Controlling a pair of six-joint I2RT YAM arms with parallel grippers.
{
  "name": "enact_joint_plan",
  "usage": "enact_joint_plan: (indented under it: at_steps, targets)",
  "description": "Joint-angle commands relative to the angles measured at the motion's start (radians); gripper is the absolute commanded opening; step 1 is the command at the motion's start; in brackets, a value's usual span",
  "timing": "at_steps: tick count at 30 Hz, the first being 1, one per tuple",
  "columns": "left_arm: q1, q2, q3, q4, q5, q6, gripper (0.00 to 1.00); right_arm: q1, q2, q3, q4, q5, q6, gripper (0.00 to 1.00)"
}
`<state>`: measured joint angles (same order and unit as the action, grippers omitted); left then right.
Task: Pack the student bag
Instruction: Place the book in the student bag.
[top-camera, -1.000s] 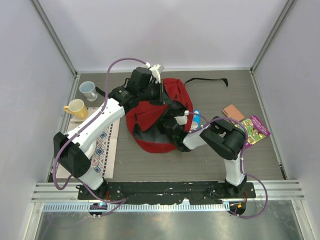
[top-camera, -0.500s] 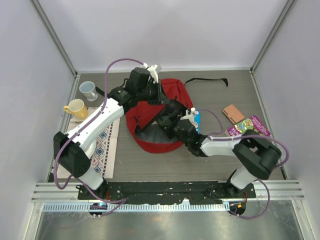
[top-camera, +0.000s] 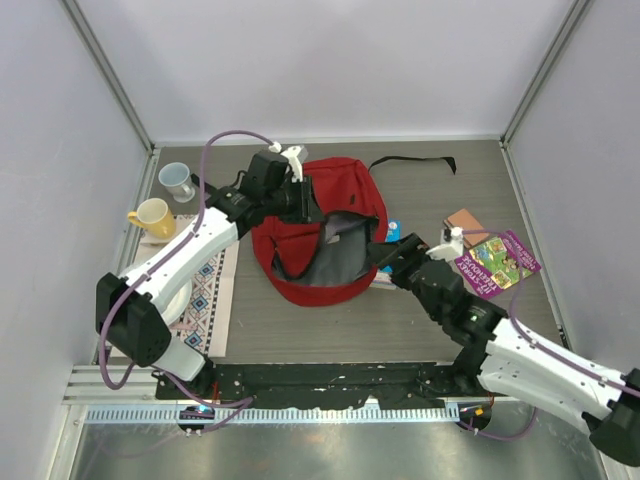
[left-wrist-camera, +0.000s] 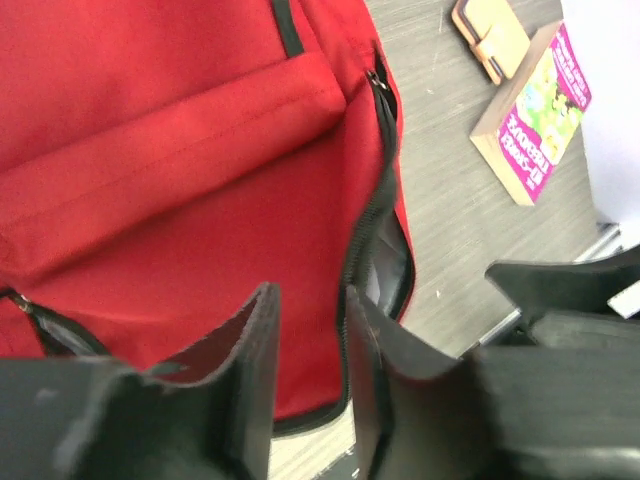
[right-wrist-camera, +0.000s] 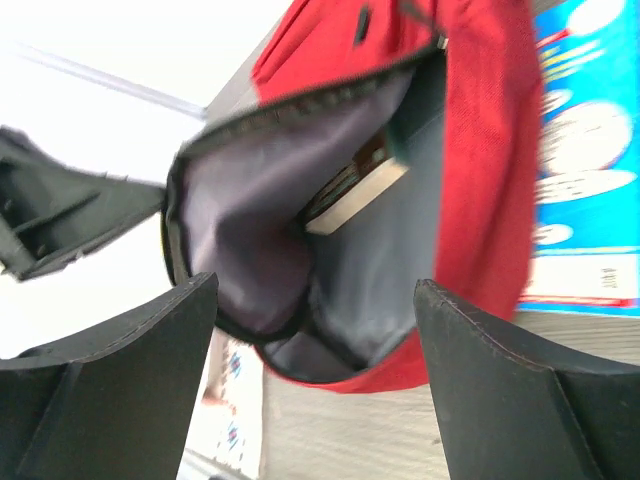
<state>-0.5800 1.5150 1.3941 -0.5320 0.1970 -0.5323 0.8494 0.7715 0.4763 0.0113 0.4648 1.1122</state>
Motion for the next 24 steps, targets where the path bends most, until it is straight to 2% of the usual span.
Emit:
enact_joint_plan:
  at_steps: [1,2,4,5,7,10,14,19,24]
  targets:
    - [0.002,-0.067,-0.049,0.006,0.119,0.011,0.49,-0.084,-0.064,-0.009,-0.229,0.097,-0.148,0.85]
    - [-0.013,-0.079,-0.062,0.018,0.117,0.003,0.62,-0.169,-0.048,-0.001,-0.25,0.05,-0.169,0.86]
    - [-0.05,-0.124,-0.07,0.058,0.095,-0.008,0.73,-0.286,0.021,0.024,-0.273,-0.111,-0.208,0.88]
    - [-0.067,-0.134,-0.063,0.073,0.075,-0.014,0.8,-0.405,0.04,0.028,-0.274,-0.167,-0.225,0.89]
    - [-0.121,-0.147,-0.047,0.104,0.059,-0.024,0.84,-0.488,0.075,0.024,-0.239,-0.308,-0.255,0.89]
    - [-0.225,-0.095,0.002,0.142,0.039,-0.028,0.91,-0.608,0.109,0.036,-0.249,-0.365,-0.285,0.9]
    - [-0.349,0.045,0.075,0.179,0.064,-0.054,0.93,-0.742,0.135,0.03,-0.251,-0.495,-0.296,0.92]
    - [-0.461,0.184,0.028,0.326,0.085,-0.168,0.92,-0.886,0.152,0.056,-0.252,-0.584,-0.333,0.92]
    - [-0.494,0.315,-0.001,0.383,0.073,-0.228,0.86,-0.908,0.17,0.07,-0.249,-0.624,-0.345,0.91]
